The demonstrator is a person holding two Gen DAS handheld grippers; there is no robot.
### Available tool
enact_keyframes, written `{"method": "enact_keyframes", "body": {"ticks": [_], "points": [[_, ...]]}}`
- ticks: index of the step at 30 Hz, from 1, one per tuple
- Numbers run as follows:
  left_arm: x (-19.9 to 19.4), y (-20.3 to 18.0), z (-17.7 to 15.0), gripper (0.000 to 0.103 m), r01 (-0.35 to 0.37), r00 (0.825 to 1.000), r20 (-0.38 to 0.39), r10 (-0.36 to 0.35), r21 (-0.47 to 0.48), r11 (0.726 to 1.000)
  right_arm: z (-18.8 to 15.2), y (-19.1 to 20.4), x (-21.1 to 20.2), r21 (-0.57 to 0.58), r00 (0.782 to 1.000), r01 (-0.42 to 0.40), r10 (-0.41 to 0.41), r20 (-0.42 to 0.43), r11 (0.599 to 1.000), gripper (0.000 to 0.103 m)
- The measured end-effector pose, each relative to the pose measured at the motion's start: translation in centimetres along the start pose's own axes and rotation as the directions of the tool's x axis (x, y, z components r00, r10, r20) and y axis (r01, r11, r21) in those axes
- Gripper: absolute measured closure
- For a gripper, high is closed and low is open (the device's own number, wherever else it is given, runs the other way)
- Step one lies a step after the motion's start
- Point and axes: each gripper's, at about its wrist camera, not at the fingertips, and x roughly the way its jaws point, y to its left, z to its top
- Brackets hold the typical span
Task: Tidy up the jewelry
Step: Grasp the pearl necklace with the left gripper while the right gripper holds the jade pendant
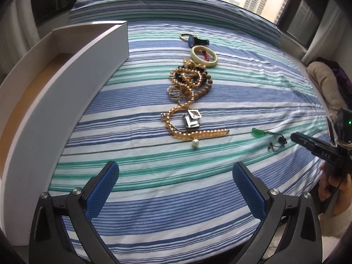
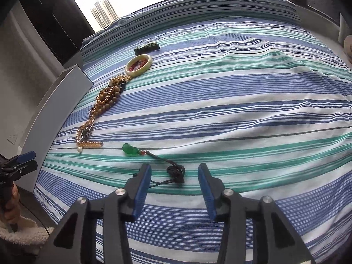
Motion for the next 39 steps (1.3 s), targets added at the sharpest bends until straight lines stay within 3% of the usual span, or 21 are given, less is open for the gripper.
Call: {"method": "enact_keyframes", "body": {"ticks": [4, 6, 7, 8, 11, 15, 16, 19, 20, 29, 36, 39], "points": [[1.9, -0.6, 3.5, 0.003, 0.056, 0.998, 0.034, -0.056, 0.016, 0.998, 0.0, -0.3, -1.1, 0.016, 1.000, 0.004, -0.005, 0.030, 1.000, 0.058], [3.8, -1.4, 5.2, 0.017, 0.078, 0.996, 0.028, -0.079, 0.045, 0.996, -0.1, -0.4, -1.4, 0.028, 0.999, -0.002, 0.000, 0.039, 1.000, 0.058], [4.9, -2.1, 5.9, 0.031, 0.074, 0.997, 0.016, -0.075, 0.068, 0.995, -0.2, -0.4, -1.4, 0.034, 0.999, -0.007, 0.006, 0.041, 0.999, 0.058], [6.2, -2.8, 6.5, 0.042, 0.055, 0.998, 0.004, -0.056, 0.100, 0.993, -0.4, -0.4, -1.5, 0.039, 0.999, -0.013, 0.012, 0.043, 0.999, 0.058], [9.9, -4.3, 7.7, 0.063, 0.011, 1.000, -0.021, -0.008, 0.175, 0.985, -0.8, -0.4, -1.6, 0.050, 0.999, -0.027, 0.024, 0.047, 0.998, 0.058], [13.5, -4.5, 8.5, 0.068, 0.007, 0.997, -0.079, 0.006, 0.164, 0.986, -1.4, -0.2, -1.9, 0.056, 0.998, -0.045, 0.042, 0.051, 0.997, 0.058], [13.8, -4.5, 8.6, 0.076, -0.002, 0.997, -0.077, 0.015, 0.165, 0.986, -1.5, -0.2, -1.9, 0.055, 0.998, -0.047, 0.044, 0.051, 0.997, 0.058], [13.7, -4.4, 8.9, 0.084, 0.004, 0.998, -0.060, 0.005, 0.149, 0.989, -1.8, -0.3, -1.9, 0.051, 0.998, -0.041, 0.038, 0.049, 0.998, 0.058], [13.3, -4.2, 9.0, 0.096, 0.009, 0.999, -0.046, -0.002, 0.139, 0.990, -1.8, -0.4, -1.8, 0.052, 0.998, -0.038, 0.035, 0.049, 0.998, 0.058], [7.6, -0.2, 9.0, 0.098, 0.147, 0.989, 0.006, -0.147, -0.006, 0.989, -1.2, -0.1, -1.9, 0.040, 0.997, -0.042, 0.040, 0.066, 0.998, 0.058], [2.3, 3.3, 8.0, 0.098, 0.176, 0.984, 0.054, -0.173, -0.077, 0.981, -0.4, -0.6, -3.0, 0.036, 0.996, -0.012, 0.009, 0.086, 0.999, 0.058], [0.2, 5.1, 6.6, 0.098, 0.143, 0.988, 0.070, -0.137, -0.098, 0.985, -0.3, -0.3, -2.9, 0.020, 0.997, -0.005, 0.004, 0.077, 1.000, 0.058]]}}
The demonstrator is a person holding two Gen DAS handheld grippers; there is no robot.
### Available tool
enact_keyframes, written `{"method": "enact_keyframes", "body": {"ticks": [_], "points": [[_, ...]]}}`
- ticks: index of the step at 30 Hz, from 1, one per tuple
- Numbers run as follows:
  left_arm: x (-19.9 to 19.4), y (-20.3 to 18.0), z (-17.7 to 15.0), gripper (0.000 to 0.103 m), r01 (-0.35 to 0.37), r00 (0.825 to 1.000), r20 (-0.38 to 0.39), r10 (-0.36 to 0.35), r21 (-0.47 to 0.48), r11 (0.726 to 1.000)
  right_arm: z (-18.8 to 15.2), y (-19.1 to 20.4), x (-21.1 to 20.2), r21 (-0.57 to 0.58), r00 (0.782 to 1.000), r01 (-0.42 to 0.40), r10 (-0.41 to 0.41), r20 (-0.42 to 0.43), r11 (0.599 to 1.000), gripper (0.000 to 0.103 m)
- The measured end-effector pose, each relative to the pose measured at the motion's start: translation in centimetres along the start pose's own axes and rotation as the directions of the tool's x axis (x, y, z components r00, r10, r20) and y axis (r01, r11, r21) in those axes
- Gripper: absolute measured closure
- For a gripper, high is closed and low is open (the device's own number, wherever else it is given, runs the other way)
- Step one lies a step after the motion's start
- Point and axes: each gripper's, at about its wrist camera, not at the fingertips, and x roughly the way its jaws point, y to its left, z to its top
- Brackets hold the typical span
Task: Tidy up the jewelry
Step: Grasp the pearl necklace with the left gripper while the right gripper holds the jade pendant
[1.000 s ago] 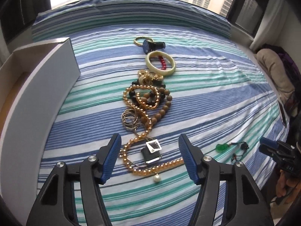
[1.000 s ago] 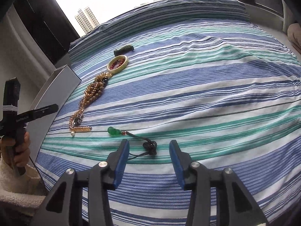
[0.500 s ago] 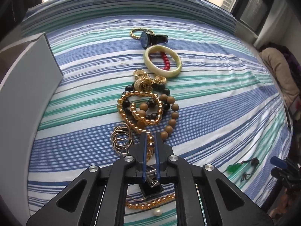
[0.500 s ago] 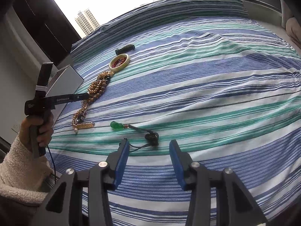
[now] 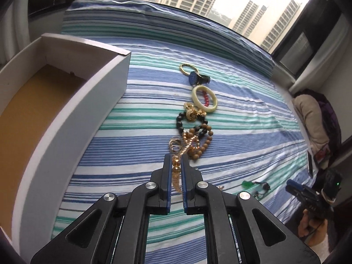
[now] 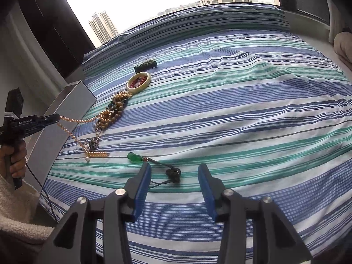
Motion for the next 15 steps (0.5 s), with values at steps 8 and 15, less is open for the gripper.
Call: {"method": "enact_keyframes", "body": {"ticks": [8, 15], "points": [[-0.9, 6.2, -6.6, 0.097, -0.160, 0.985, -0.084, 0.151, -0.108, 0.981, -0.5, 1.2, 1.2, -0.025, 0.999, -0.018, 0.017, -0.037, 1.000, 0.058], [0.5, 7.7, -10.1, 0.076, -0.190, 0.978, -0.100, 0.185, -0.043, 0.981, -0.3, 2.8, 1.5, -0.058, 0.999, -0.027, 0.024, -0.047, 0.998, 0.058]]}}
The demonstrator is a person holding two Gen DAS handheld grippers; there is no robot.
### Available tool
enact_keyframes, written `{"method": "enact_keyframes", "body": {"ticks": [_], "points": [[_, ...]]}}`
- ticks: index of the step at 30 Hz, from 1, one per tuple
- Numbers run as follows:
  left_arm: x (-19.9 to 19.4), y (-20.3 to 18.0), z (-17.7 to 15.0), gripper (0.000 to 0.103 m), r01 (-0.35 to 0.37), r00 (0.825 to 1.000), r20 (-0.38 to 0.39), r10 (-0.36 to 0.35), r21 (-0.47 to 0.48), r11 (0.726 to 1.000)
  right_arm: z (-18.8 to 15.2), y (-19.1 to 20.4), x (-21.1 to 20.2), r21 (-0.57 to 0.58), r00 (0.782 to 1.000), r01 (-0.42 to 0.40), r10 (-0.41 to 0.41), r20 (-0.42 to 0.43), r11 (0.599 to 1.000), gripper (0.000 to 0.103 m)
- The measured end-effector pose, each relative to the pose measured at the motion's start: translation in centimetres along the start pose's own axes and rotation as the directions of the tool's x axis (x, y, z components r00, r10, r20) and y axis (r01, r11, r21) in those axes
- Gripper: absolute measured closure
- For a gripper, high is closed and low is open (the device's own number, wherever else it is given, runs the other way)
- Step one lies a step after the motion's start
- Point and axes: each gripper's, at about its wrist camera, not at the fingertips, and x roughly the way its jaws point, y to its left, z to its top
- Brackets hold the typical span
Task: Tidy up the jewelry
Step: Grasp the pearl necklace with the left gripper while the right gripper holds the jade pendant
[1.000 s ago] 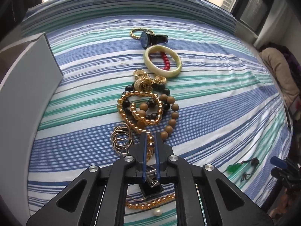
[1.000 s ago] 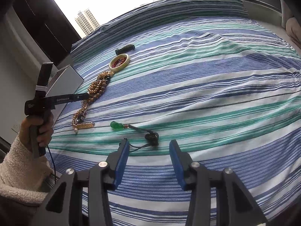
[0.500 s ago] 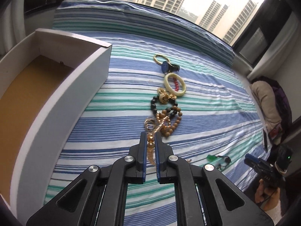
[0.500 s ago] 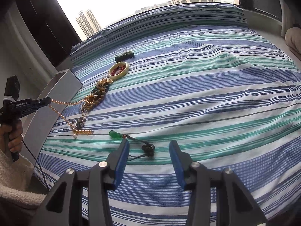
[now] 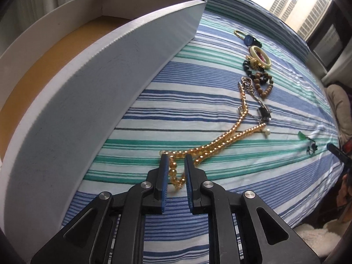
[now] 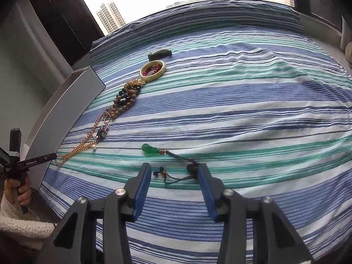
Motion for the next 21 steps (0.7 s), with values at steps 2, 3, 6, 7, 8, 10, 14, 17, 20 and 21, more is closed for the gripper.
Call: {"method": "enact_keyframes", "body": {"ticks": [2, 3, 6, 7, 8, 10, 14, 17, 20, 21], "points": [[0.0, 0.1, -0.4, 0.039, -0.009, 1.000, 0.018, 0.009, 0.024, 1.000, 0.0, 0.4, -0.2, -0.008, 1.000, 0.001, -0.001, 0.002, 1.000, 0.058], [0.0, 0.1, -0.5, 0.036, -0.025, 0.999, 0.032, 0.023, 0.039, 0.999, 0.0, 0.6, -0.2, -0.010, 1.000, 0.000, 0.000, 0.002, 1.000, 0.058], [0.8, 0.0, -0.7, 0.035, -0.070, 0.997, 0.020, 0.069, 0.067, 0.995, 0.0, 0.9, -0.3, -0.015, 1.000, 0.000, 0.000, -0.001, 1.000, 0.058], [1.2, 0.0, -0.8, 0.036, -0.072, 0.997, 0.012, 0.071, 0.063, 0.995, 0.0, 1.0, -0.4, -0.016, 1.000, 0.000, 0.000, -0.002, 1.000, 0.058], [1.4, 0.1, -0.9, 0.037, -0.071, 0.997, 0.003, 0.071, 0.056, 0.996, -0.1, 1.1, -0.4, -0.018, 1.000, 0.000, 0.000, -0.003, 1.000, 0.058], [1.3, 0.5, -1.0, 0.037, -0.081, 0.997, 0.014, 0.080, 0.033, 0.996, 0.0, 1.2, -0.5, -0.022, 1.000, 0.001, -0.001, -0.003, 1.000, 0.058], [0.7, 1.2, -0.2, 0.037, -0.020, 1.000, 0.019, 0.020, -0.026, 0.999, 0.1, 1.4, -0.7, -0.026, 1.000, 0.005, -0.005, 0.001, 1.000, 0.058], [0.2, -2.2, 0.2, 0.029, -0.043, 0.999, 0.028, 0.038, 0.213, 0.976, 0.2, 1.1, -0.8, -0.021, 1.000, 0.010, -0.010, 0.001, 1.000, 0.058], [0.9, -5.8, 0.2, 0.026, -0.063, 0.998, 0.032, 0.054, 0.434, 0.899, 0.3, 1.0, -0.8, -0.014, 1.000, 0.009, -0.009, 0.002, 1.000, 0.058], [1.6, -6.6, 0.3, 0.027, -0.060, 0.998, 0.025, 0.055, 0.475, 0.878, 0.3, 1.0, -0.8, -0.012, 1.000, 0.007, -0.007, 0.003, 1.000, 0.058]]}}
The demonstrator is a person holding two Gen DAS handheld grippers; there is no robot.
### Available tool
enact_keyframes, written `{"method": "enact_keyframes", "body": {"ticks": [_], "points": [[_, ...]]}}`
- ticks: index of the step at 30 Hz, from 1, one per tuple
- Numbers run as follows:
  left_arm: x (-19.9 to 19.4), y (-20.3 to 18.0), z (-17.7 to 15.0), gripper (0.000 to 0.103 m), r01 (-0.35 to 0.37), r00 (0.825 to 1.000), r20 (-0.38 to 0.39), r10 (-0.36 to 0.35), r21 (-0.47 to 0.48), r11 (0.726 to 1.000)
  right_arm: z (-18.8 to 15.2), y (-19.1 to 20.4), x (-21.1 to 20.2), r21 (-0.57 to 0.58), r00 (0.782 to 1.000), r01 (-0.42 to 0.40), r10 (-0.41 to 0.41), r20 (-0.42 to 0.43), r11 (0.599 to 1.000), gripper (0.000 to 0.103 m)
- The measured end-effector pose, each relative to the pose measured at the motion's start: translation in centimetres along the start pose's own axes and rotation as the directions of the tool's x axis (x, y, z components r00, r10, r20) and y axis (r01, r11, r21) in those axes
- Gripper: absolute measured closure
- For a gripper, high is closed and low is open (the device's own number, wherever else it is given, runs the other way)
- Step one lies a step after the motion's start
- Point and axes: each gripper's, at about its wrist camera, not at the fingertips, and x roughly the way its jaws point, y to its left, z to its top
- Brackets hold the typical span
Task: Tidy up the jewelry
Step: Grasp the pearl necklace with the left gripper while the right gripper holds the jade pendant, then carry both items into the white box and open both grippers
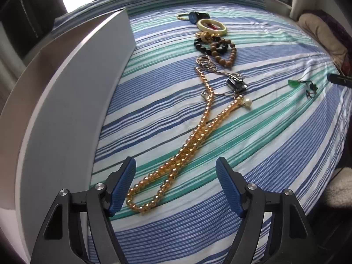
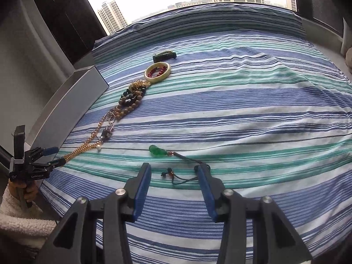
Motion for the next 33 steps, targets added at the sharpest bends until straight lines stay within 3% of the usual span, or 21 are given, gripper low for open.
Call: {"method": "enact_keyframes", "body": {"ticks": [2, 3, 5, 7, 10, 16, 21, 24, 29, 30, 32, 33], "points": [[1.6, -0.2, 0.6, 0.048, 0.011, 0.998, -0.054, -0.009, 0.022, 1.000, 0.0, 0.0, -0.1, 0.003, 1.000, -0.004, 0.004, 0.003, 1.000, 0.058], [1.8, 0.3, 0.7, 0.054, 0.047, 0.998, -0.044, -0.047, -0.012, 0.999, 0.0, 0.1, -0.2, 0.003, 1.000, -0.006, 0.006, 0.006, 1.000, 0.058], [2.2, 1.3, 0.8, 0.089, 0.059, 0.996, -0.065, -0.065, -0.094, 0.994, -0.1, 0.1, -0.5, 0.002, 1.000, -0.006, 0.006, 0.013, 1.000, 0.058], [2.1, 2.5, 0.6, 0.090, 0.045, 0.995, -0.080, -0.063, -0.206, 0.978, -0.2, -0.1, -0.8, 0.006, 1.000, 0.000, 0.000, 0.016, 1.000, 0.058], [0.9, 4.6, -0.2, 0.090, 0.123, 0.988, -0.038, -0.149, -0.387, 0.914, 0.0, -0.9, -0.9, 0.019, 1.000, 0.012, -0.012, 0.021, 1.000, 0.058], [-5.9, 6.1, 0.2, 0.090, 0.276, 0.960, 0.171, -0.220, -0.476, 0.835, 0.8, -1.7, -1.0, 0.033, 0.999, 0.023, -0.024, 0.029, 0.999, 0.058], [-9.8, 6.4, 1.5, 0.090, 0.301, 0.946, 0.255, -0.199, -0.464, 0.833, 1.7, -1.5, -1.0, 0.004, 0.999, 0.023, -0.023, 0.034, 1.000, 0.058], [-10.7, 6.2, 2.0, 0.090, 0.286, 0.947, 0.268, -0.177, -0.458, 0.842, 2.1, -1.3, 0.9, -0.061, 0.998, 0.026, -0.029, -0.060, 0.998, 0.047], [-11.7, 6.5, 1.7, 0.090, 0.275, 0.948, 0.280, -0.154, -0.470, 0.838, 1.7, 0.0, 4.4, -0.188, 0.986, 0.042, -0.072, -0.154, 0.981, 0.047], [-12.0, 6.6, 1.5, 0.090, 0.276, 0.948, 0.280, -0.153, -0.475, 0.836, 1.7, 0.3, 5.2, -0.213, 0.982, 0.047, -0.084, -0.168, 0.976, 0.047], [-12.3, 6.8, 1.1, 0.090, 0.274, 0.948, 0.283, -0.148, -0.482, 0.833, 1.6, 0.4, 6.5, -0.267, 0.962, 0.153, -0.205, -0.180, 0.952, 0.047], [-12.5, 6.9, 1.0, 0.090, 0.275, 0.947, 0.284, -0.148, -0.484, 0.830, 1.5, 0.3, 6.7, -0.269, 0.957, 0.174, -0.227, -0.183, 0.947, 0.047]]}}
